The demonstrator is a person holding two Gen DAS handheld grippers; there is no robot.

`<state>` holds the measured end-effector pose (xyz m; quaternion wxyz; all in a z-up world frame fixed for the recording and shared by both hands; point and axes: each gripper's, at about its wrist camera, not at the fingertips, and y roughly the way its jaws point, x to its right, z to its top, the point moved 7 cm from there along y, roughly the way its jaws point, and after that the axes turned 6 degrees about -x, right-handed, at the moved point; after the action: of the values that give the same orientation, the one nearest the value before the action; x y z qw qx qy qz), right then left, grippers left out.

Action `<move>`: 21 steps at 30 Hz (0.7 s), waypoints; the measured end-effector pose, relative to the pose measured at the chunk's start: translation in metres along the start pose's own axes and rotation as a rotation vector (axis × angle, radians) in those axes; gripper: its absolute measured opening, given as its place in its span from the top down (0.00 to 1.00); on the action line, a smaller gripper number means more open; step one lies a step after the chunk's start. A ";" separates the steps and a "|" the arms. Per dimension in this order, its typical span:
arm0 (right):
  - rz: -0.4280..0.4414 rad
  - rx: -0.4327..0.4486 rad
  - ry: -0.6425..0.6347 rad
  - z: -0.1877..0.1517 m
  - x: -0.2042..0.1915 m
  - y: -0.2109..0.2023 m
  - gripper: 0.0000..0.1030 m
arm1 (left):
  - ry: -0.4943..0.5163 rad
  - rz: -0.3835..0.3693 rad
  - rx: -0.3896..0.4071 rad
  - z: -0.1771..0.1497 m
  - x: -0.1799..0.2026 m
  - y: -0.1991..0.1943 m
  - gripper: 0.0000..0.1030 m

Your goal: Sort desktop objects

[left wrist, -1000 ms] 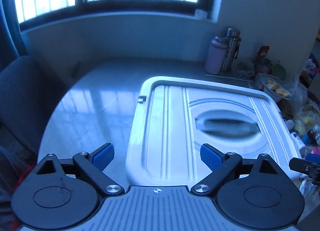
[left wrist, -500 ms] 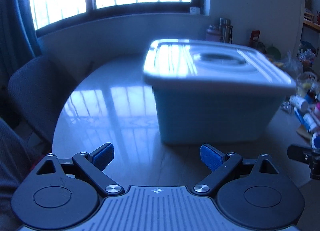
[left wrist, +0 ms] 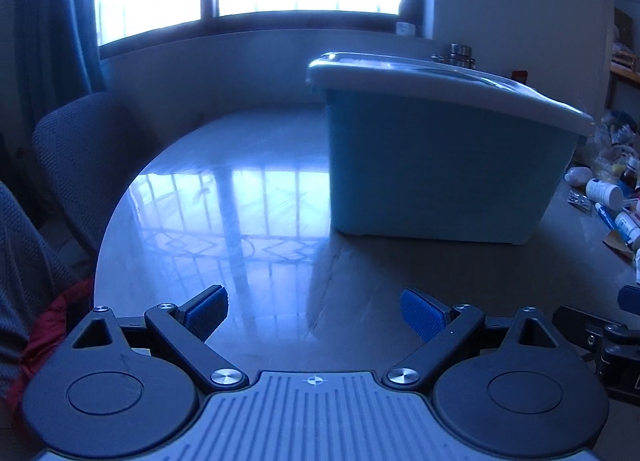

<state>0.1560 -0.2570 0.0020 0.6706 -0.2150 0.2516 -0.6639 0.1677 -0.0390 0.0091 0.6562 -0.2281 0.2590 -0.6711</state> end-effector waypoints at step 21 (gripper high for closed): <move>0.001 0.059 0.044 -0.009 0.006 0.004 0.17 | 0.037 0.002 0.040 -0.021 0.016 0.007 0.08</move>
<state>0.1534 -0.2623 -0.0072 0.6712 -0.1807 0.2467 -0.6753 0.1590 -0.0538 -0.0114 0.6565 -0.2021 0.2580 -0.6794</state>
